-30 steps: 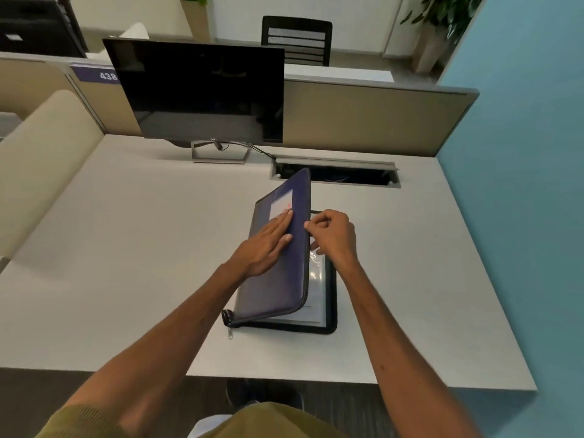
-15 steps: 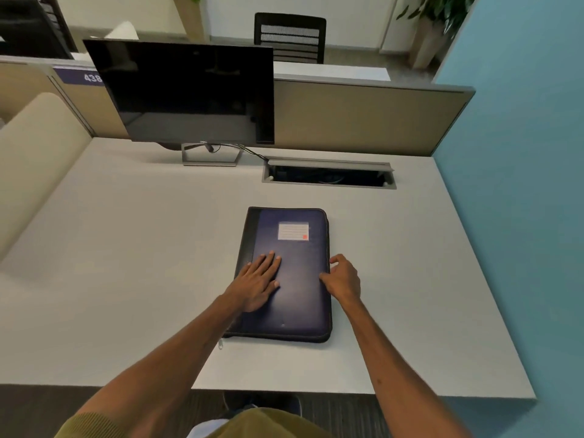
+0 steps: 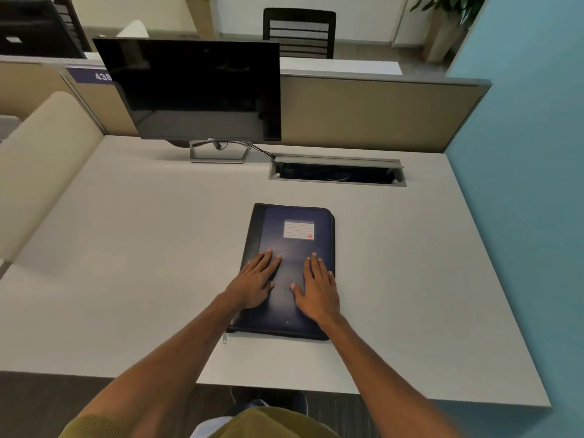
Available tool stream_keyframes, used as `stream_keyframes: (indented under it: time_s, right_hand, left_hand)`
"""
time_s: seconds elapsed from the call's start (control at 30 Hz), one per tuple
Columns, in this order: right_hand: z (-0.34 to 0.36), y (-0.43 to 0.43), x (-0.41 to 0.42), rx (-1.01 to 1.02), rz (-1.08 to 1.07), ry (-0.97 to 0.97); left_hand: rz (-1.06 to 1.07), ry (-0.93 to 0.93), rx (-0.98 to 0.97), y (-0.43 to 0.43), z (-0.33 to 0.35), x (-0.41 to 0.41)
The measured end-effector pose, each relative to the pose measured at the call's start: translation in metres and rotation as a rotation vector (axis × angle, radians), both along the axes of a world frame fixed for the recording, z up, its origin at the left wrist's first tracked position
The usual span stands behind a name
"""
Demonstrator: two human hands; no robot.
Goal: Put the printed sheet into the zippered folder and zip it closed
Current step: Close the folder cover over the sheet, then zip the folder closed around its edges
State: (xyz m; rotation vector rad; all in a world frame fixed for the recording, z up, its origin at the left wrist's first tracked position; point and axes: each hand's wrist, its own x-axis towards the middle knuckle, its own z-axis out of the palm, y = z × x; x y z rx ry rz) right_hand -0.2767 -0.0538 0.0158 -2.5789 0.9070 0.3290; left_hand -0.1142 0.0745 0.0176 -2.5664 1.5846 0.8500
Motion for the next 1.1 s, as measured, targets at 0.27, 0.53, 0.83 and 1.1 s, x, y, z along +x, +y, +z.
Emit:
stream_keyframes:
  time_s: [0.27, 0.53, 0.83, 1.1]
  right_hand:
    - [0.005, -0.005, 0.012, -0.027, 0.028, -0.005]
    - [0.004, 0.065, 0.01, -0.102, -0.091, -0.27]
    - [0.002, 0.141, 0.013, 0.014, 0.007, -0.283]
    - [-0.006, 0.192, 0.013, 0.062, -0.044, -0.189]
  left_hand:
    - [0.206, 0.054, -0.095, 0.055, 0.0, -0.004]
    - [0.433, 0.139, -0.172, 0.121, 0.006, -0.002]
    - [0.18, 0.091, -0.119, 0.16, 0.006, -0.006]
    - [0.097, -0.001, -0.196, 0.171, -0.003, -0.011]
